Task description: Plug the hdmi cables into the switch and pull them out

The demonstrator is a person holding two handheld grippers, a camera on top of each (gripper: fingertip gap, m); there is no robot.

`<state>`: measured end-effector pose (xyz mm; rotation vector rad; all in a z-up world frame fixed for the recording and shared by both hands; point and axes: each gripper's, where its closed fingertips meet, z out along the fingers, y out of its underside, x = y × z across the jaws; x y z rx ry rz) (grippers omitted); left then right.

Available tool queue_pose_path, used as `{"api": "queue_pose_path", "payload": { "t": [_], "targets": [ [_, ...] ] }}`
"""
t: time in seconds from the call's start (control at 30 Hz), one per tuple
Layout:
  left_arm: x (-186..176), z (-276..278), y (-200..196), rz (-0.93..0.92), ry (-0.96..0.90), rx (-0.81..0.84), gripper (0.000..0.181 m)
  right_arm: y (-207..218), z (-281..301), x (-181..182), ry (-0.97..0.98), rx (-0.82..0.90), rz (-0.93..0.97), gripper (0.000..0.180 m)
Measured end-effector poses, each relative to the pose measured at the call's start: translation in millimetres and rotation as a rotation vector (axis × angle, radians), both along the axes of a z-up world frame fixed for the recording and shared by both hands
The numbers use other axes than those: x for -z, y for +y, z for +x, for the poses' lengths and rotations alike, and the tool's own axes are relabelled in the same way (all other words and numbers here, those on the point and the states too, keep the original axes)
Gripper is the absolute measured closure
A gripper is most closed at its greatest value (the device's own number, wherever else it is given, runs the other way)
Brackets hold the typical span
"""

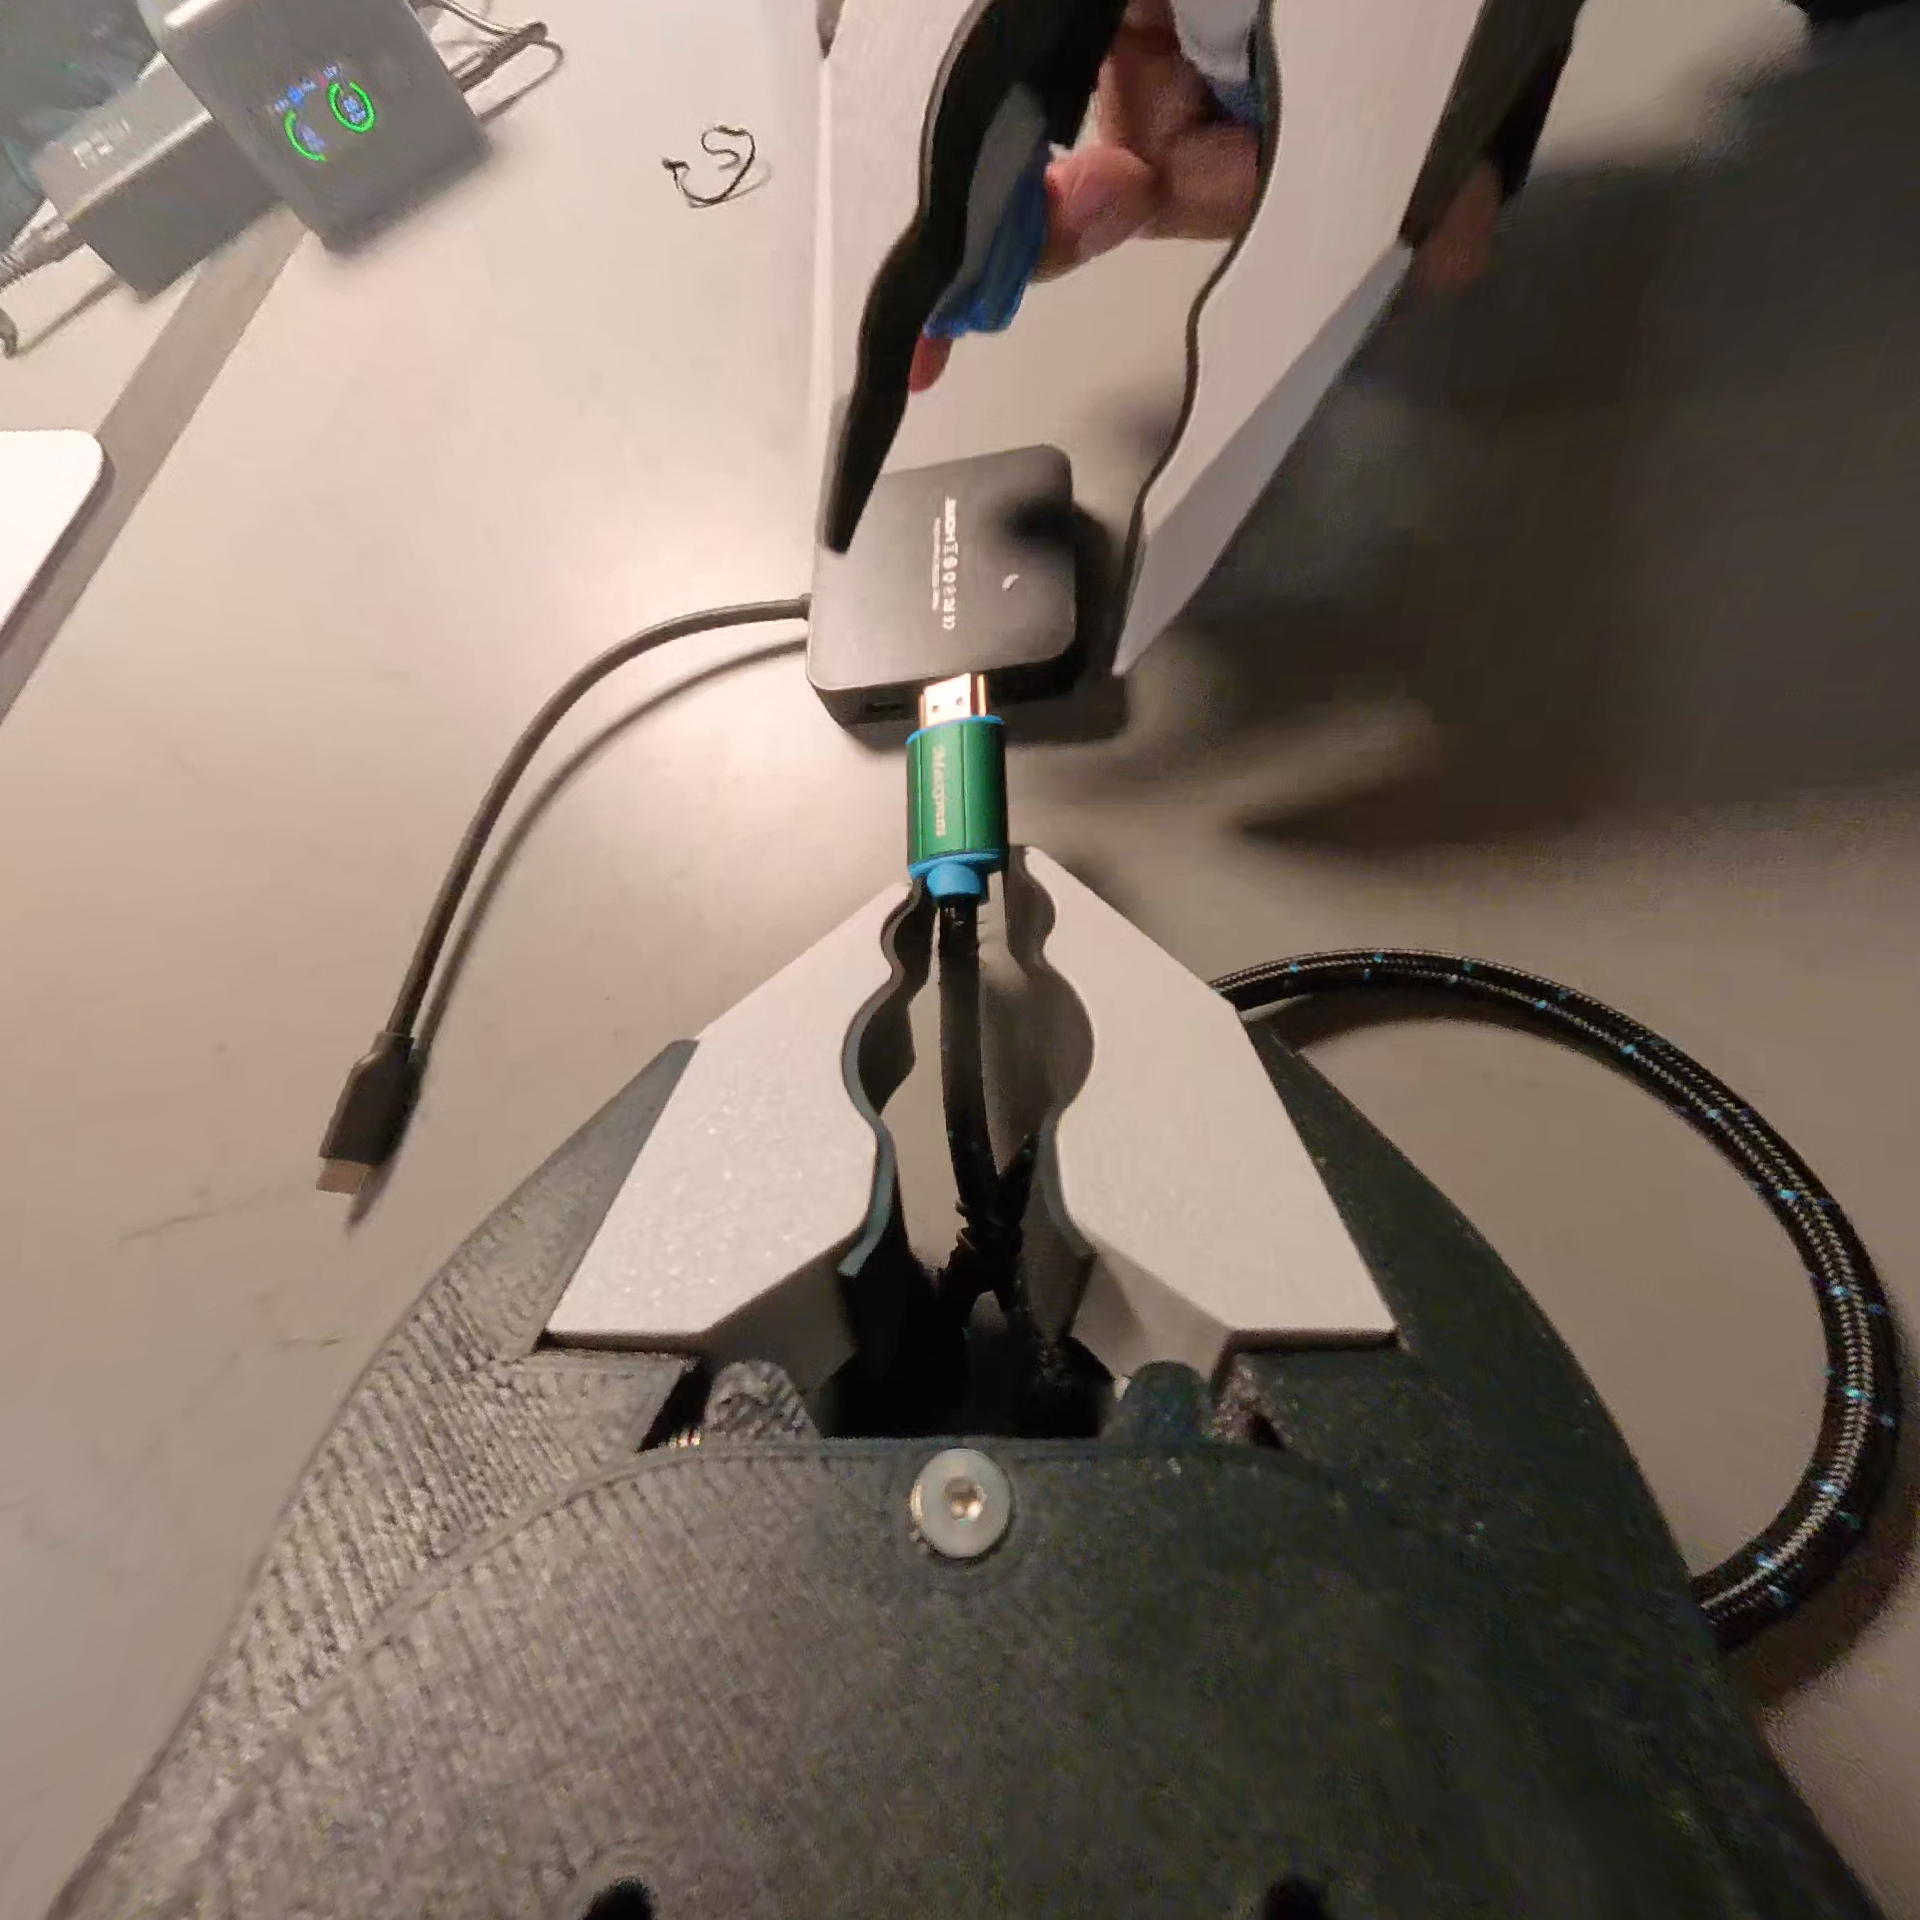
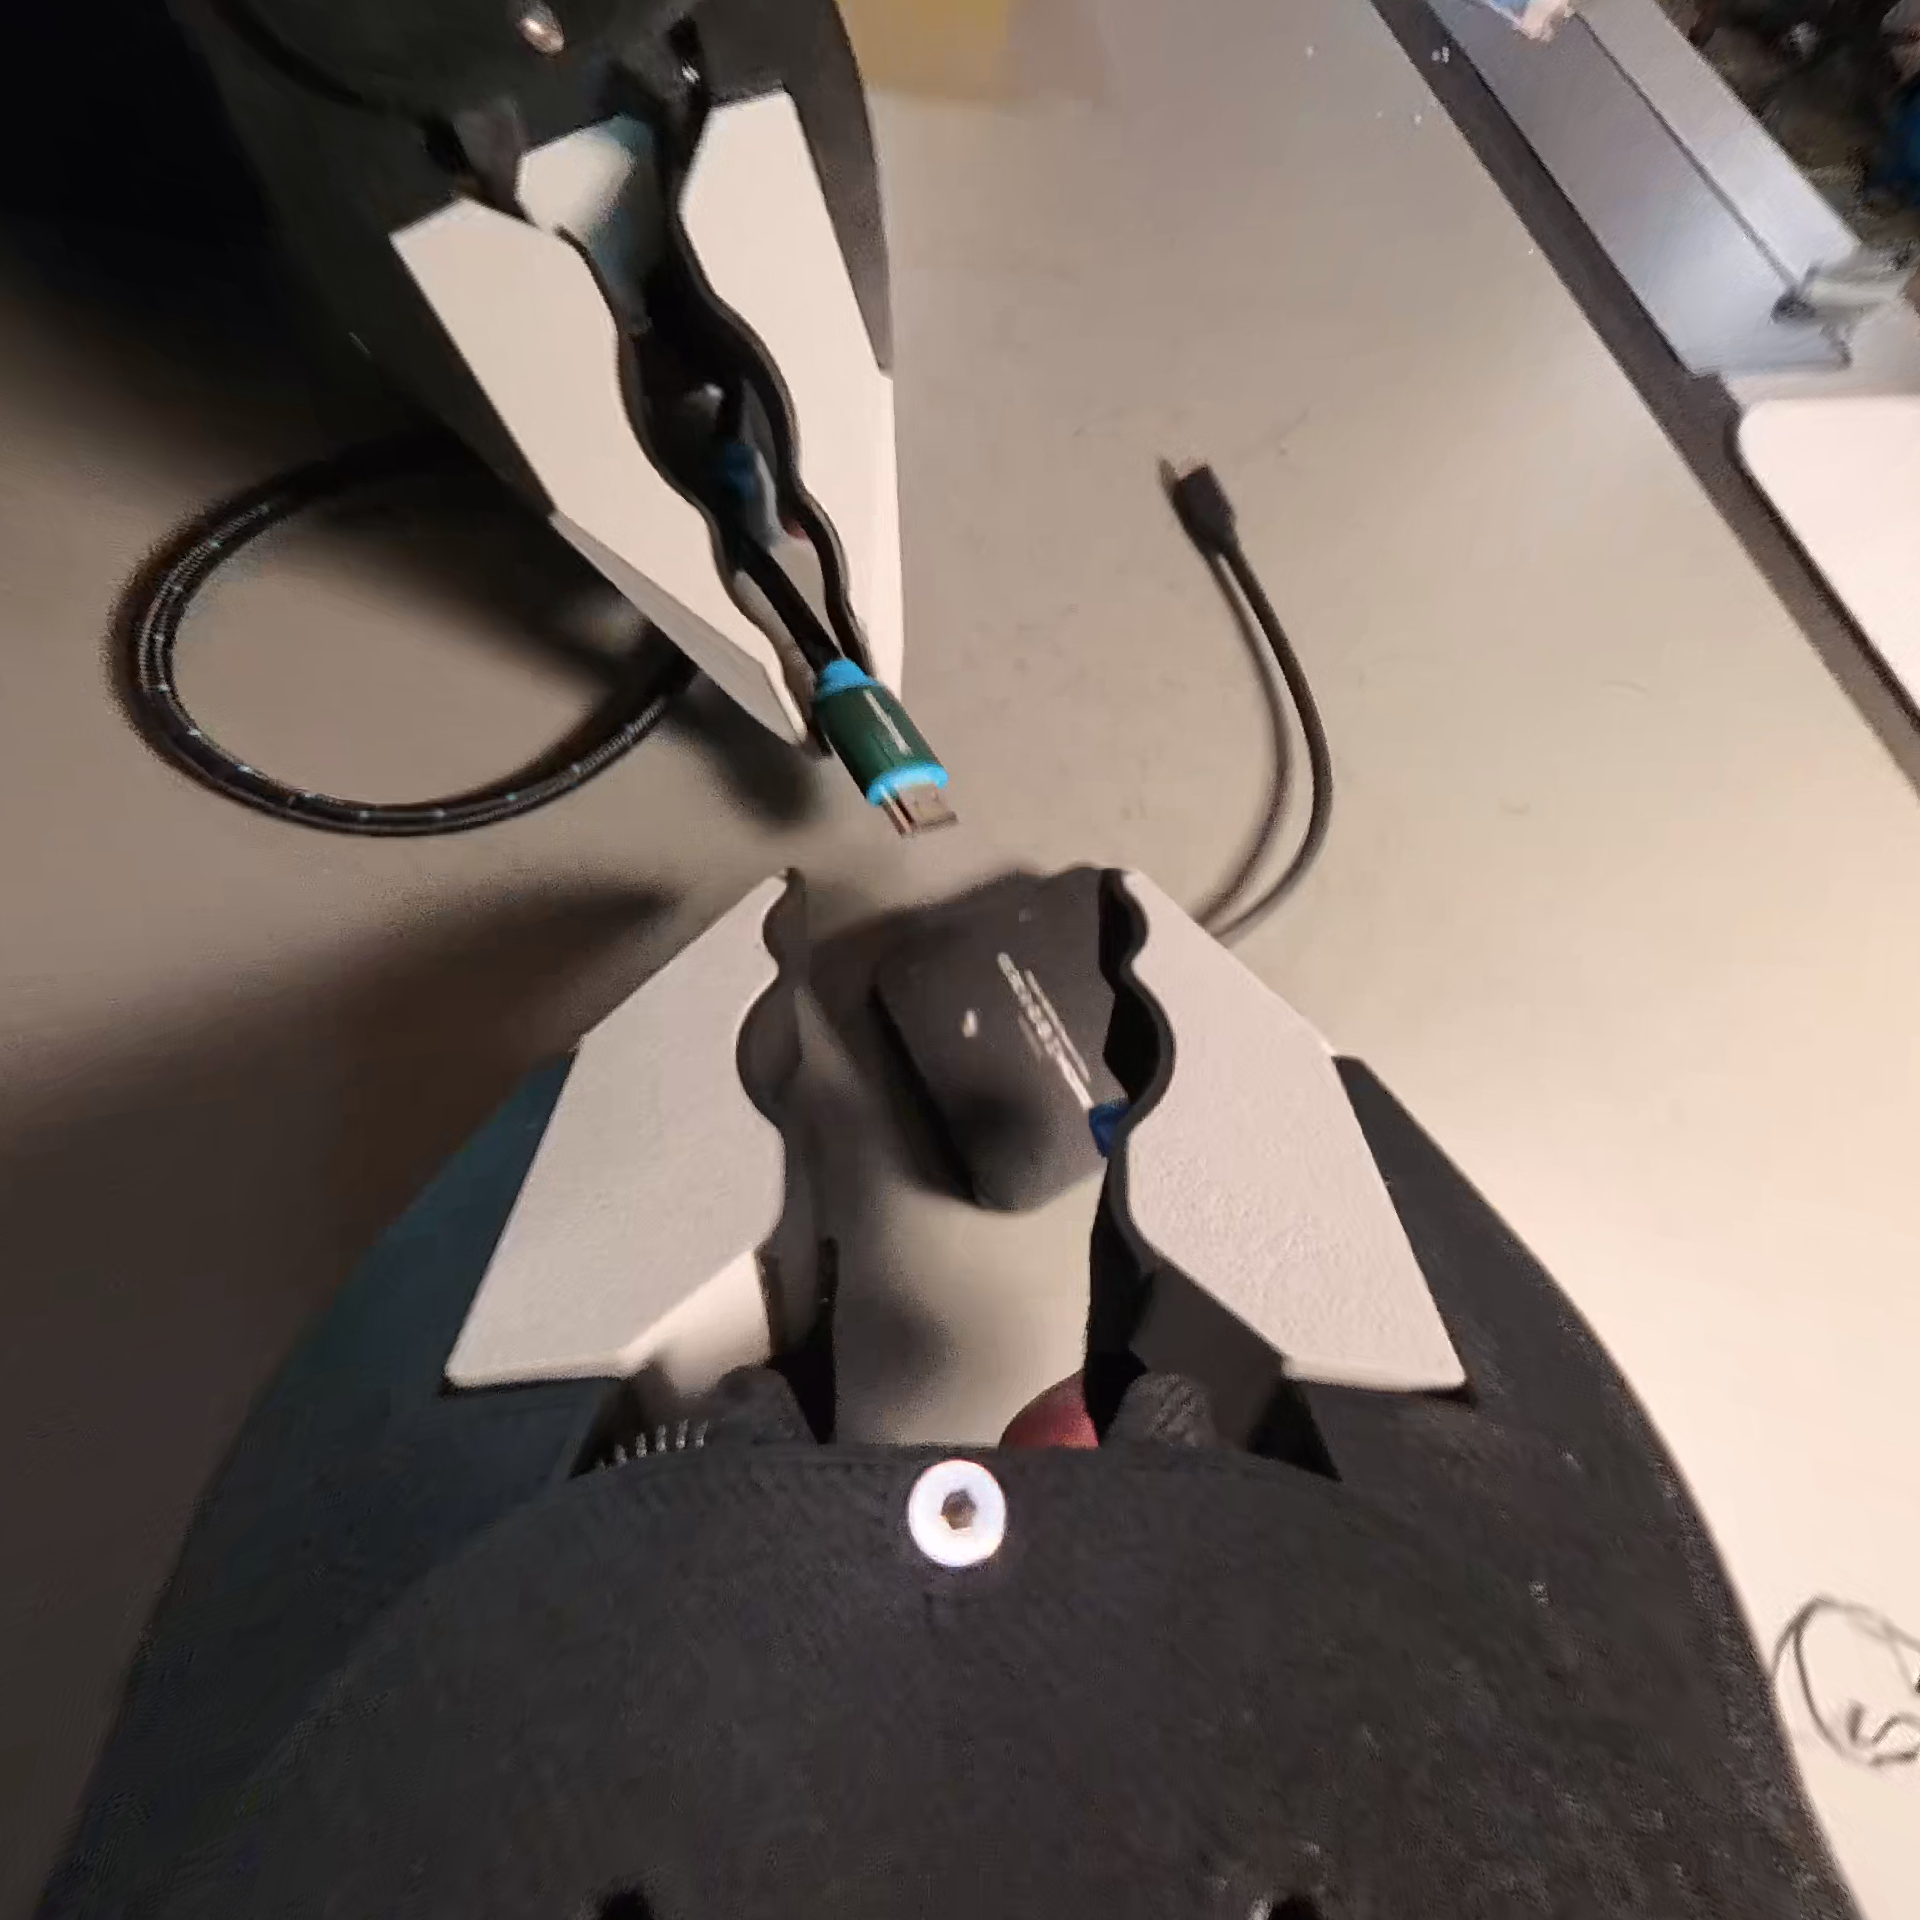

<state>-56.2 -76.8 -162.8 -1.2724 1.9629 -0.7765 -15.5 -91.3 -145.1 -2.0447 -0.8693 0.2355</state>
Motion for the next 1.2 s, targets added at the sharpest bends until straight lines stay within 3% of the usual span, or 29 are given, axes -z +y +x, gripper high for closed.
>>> {"api": "queue_pose_path", "payload": {
  "t": [0.13,0.33,0.5,0.83,1.2],
  "targets": [
    [2.0,-1.8,2.7,-0.006,0.015,-0.007,0.166,-5.4,37.2,12.3,0.007,0.108,-0.096,0.107],
    [9.1,-1.4,2.9,0.075,0.044,-0.004,0.166,-2.3,38.4,32.8,0.007,0.085,-0.17,0.083],
    [12.3,-0.1,0.5,0.159,0.047,0.027,0.167,6.2,26.1,33.7,0.026,0.047,-0.197,0.096],
    [10.3,1.6,0.7,0.322,0.02,0.054,0.167,3.0,18.0,26.0,0.105,0.038,-0.19,0.099],
    [9.1,3.9,-0.5,0.349,0.005,0.047,0.168,2.9,15.5,21.0,0.152,0.046,-0.186,0.099]
  ]
}}
